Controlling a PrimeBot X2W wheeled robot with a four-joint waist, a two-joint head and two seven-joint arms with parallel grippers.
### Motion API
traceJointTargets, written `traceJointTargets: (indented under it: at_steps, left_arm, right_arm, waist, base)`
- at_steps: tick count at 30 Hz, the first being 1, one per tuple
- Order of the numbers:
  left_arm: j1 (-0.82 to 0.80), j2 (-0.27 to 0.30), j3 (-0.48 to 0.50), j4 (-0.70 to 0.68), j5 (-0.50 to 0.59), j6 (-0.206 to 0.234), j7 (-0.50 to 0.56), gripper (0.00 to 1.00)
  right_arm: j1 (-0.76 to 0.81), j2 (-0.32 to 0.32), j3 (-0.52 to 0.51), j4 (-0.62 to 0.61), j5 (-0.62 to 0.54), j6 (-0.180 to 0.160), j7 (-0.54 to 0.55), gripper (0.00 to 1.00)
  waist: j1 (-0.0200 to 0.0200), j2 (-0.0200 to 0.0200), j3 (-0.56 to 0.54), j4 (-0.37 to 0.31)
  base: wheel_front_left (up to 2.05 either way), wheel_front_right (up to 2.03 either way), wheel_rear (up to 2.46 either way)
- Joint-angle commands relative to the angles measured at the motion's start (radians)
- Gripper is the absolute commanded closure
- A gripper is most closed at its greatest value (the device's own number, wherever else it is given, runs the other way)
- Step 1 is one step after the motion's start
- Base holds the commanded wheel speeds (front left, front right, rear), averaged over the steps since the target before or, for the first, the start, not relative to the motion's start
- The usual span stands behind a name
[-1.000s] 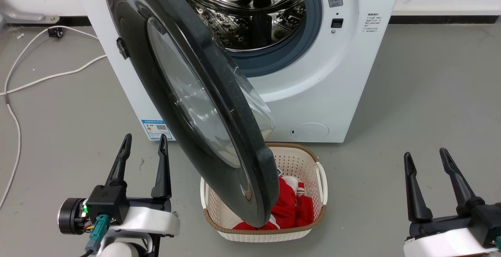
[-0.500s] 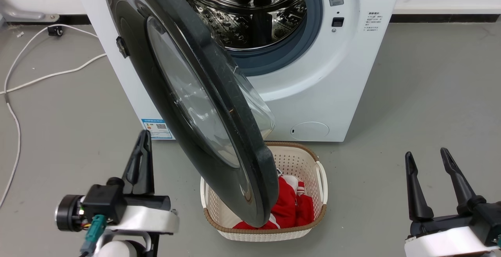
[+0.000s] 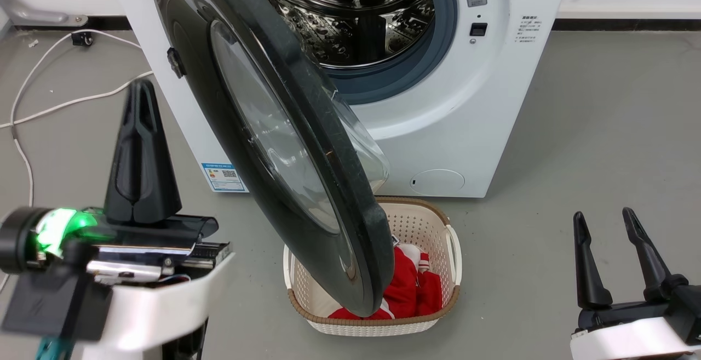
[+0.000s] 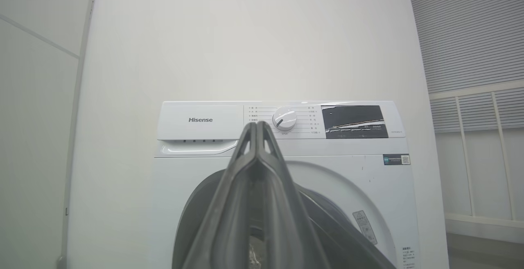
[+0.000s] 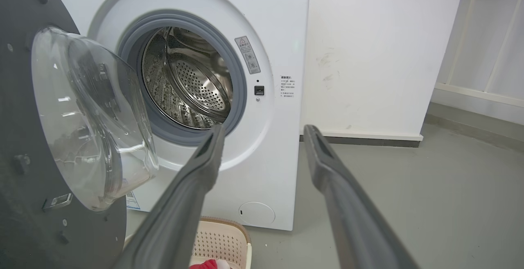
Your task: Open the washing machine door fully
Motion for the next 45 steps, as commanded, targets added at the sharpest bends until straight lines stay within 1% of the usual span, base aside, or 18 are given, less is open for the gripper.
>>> traceJointTargets:
  at_steps: [1,5,7,9,13,18,23,25,27,30,37,41,45]
  left_arm:
    - [-0.010,-0.001,-0.007,-0.015,0.001,0.002,-0.002,1.00]
    - [-0.040,-0.001,-0.073,-0.127,0.005,-0.009,-0.002,1.00]
    - [-0.047,-0.001,-0.124,-0.148,0.003,-0.019,-0.002,1.00]
    - [-0.047,-0.001,-0.188,-0.146,-0.010,-0.028,-0.002,1.00]
    - [-0.026,0.000,-0.334,-0.088,-0.044,-0.051,0.023,1.00]
    - [0.025,0.008,-0.500,0.019,-0.109,-0.070,0.157,1.00]
    - [0.088,0.038,-0.590,0.128,-0.165,-0.075,0.337,1.00]
    - [0.104,0.051,-0.609,0.159,-0.178,-0.075,0.387,1.00]
    - [0.106,0.064,-0.627,0.206,-0.155,-0.074,0.401,1.00]
    - [0.087,0.055,-0.620,0.257,-0.129,-0.052,0.346,1.00]
    - [0.042,0.022,-0.571,0.377,-0.111,0.033,0.184,1.00]
    - [0.026,0.017,-0.551,0.408,-0.113,0.065,0.141,1.00]
    - [0.025,0.017,-0.533,0.425,-0.121,0.090,0.129,1.00]
  right_arm:
    - [-0.013,0.003,-0.001,0.000,0.002,-0.001,-0.004,0.00]
    - [-0.016,0.003,0.000,0.005,0.006,-0.001,-0.004,0.00]
    - [-0.017,0.003,-0.001,0.009,0.008,-0.001,-0.005,0.00]
    - [-0.018,0.003,-0.002,0.011,0.008,-0.001,-0.006,0.00]
    - [-0.016,0.003,0.000,0.016,0.010,-0.001,-0.004,0.00]
    - [-0.017,0.003,0.001,0.018,0.011,-0.001,-0.003,0.00]
    - [-0.019,0.003,0.001,0.023,0.016,-0.001,-0.001,0.00]
    - [-0.019,0.003,0.001,0.025,0.017,-0.001,-0.002,0.00]
    - [-0.023,0.003,0.003,0.028,0.020,-0.001,-0.002,0.00]
    - [-0.030,0.003,0.007,0.030,0.025,-0.001,-0.003,0.00]
    - [-0.032,0.003,0.014,0.040,0.033,-0.001,-0.005,0.00]
    - [-0.036,0.003,0.016,0.045,0.037,-0.001,-0.005,0.00]
    - [-0.040,0.003,0.015,0.050,0.040,-0.001,-0.006,0.00]
  waist:
    - [0.0000,0.0000,0.001,0.000]
    - [0.0000,0.0000,0.003,-0.001]
    - [0.0000,0.0000,0.003,-0.002]
    - [0.0000,0.0000,0.004,-0.002]
    - [0.0000,0.0000,0.004,-0.004]
    - [0.0000,0.0000,0.009,-0.008]
    - [0.0000,0.0000,0.016,-0.012]
    - [0.0000,0.0000,0.019,-0.012]
    - [0.0000,0.0000,0.024,-0.012]
    - [0.0000,0.0000,0.027,-0.014]
    - [0.0000,0.0000,0.037,-0.030]
    - [0.0000,0.0000,0.045,-0.035]
    - [0.0000,0.0000,0.051,-0.032]
  base:
    - [0.00,0.00,0.00]
    - [0.00,0.00,0.00]
    - [0.00,0.00,0.00]
    - [0.00,0.00,0.00]
    - [0.00,0.00,0.00]
    - [0.00,0.00,0.00]
    - [0.00,0.00,0.00]
    - [0.00,0.00,0.00]
    - [0.00,0.00,0.00]
    - [0.00,0.00,0.00]
    - [0.00,0.00,0.00]
    - [0.00,0.00,0.00]
    - [0.00,0.00,0.00]
